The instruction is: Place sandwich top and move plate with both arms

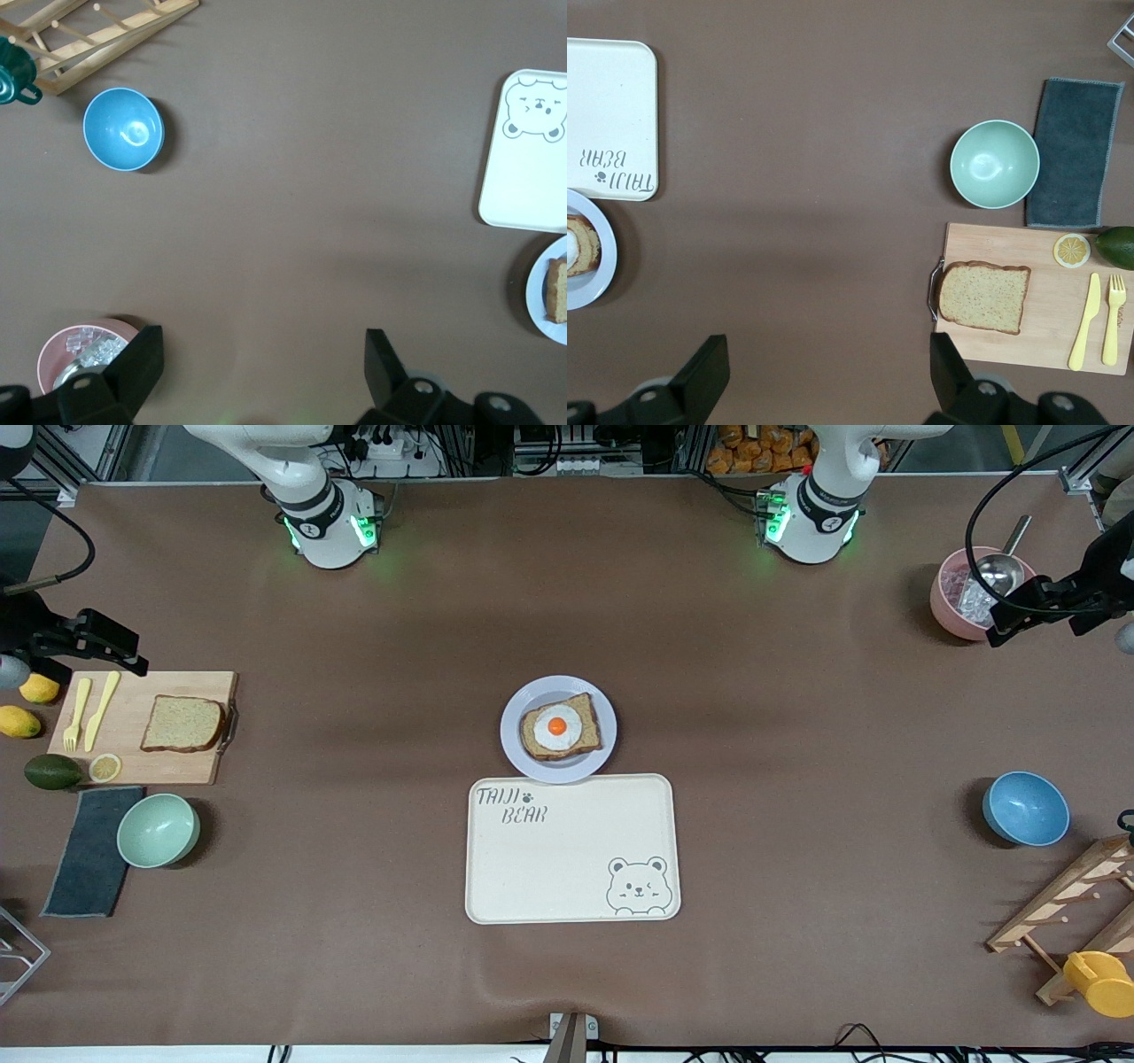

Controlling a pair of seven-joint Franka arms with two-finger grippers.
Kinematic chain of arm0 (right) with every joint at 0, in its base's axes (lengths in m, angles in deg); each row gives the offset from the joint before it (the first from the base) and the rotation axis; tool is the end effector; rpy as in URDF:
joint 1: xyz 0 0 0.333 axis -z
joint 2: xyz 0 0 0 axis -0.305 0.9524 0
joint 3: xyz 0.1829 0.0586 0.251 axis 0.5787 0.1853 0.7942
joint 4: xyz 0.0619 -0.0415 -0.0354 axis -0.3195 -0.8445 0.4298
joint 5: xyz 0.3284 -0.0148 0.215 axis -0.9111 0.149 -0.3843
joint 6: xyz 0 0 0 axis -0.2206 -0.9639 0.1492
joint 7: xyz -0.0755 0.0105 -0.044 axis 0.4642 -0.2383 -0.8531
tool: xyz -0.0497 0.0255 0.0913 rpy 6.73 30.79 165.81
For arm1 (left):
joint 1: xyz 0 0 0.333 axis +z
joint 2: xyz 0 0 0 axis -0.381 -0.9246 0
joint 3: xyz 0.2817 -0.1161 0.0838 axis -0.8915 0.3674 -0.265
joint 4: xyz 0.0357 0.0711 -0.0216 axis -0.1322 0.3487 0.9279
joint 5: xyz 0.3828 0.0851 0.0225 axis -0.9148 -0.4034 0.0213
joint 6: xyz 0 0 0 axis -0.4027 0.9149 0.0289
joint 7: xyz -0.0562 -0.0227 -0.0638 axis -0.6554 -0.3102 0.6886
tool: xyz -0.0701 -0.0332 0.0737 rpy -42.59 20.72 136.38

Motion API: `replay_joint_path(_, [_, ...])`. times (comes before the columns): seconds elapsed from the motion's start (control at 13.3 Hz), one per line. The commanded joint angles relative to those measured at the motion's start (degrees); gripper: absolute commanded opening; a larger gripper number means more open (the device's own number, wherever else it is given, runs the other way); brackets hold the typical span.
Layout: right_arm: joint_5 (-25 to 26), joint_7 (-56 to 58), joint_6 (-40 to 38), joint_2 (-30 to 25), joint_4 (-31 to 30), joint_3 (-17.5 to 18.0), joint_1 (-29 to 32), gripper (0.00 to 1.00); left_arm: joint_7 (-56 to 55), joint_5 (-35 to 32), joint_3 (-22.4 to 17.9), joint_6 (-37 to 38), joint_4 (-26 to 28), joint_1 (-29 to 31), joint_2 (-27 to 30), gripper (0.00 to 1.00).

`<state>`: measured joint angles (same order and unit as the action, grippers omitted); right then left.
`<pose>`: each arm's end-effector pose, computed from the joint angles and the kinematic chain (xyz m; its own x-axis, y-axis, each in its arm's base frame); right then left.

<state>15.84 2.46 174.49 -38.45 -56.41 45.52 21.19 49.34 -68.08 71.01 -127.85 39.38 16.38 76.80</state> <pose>0.5512 -0.0235 0.6144 0.9963 0.0857 0.0098 0.0861 -0.9953 -0.0444 0.5343 -0.0224 0.6551 0.9936 0.1128 -0.0004 0.1128 -0.9933 -0.0261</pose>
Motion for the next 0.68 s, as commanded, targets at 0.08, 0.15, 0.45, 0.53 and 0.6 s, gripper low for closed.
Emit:
replay_joint_path(0.08, [0.7, -0.4, -0.3, 0.1, 0.2, -0.3, -0.5, 1.0, 2.9, 0.8, 0.1, 0.1, -0.3, -0.2, 0.3, 1.0])
replay_joint_path(0.15, [0.7, -0.4, -0.2, 0.1, 0.2, -0.3, -0.5, 1.0, 2.8, 0.9, 0.1, 0.1, -0.5, -0.2, 0.0, 1.0])
replay_joint_path(0.45, [0.7, -0.4, -0.3, 0.1, 0.2, -0.3, -0.6, 1.0, 2.1, 1.2, 0.1, 0.0, -0.5, -0.2, -0.7, 1.0])
replay_joint_path(0.53, [0.7, -0.4, -0.2, 0.1, 0.2, -0.3, -0.6, 1.0, 2.0, 1.6, 0.1, 0.0, -0.4, -0.2, -0.8, 1.0])
replay_joint_path(0.6, [0.7, -0.4, -0.2, 0.1, 0.2, -0.3, -0.6, 1.0, 2.1, 2.5, 0.1, 0.0, -0.4, -0.1, -0.8, 1.0])
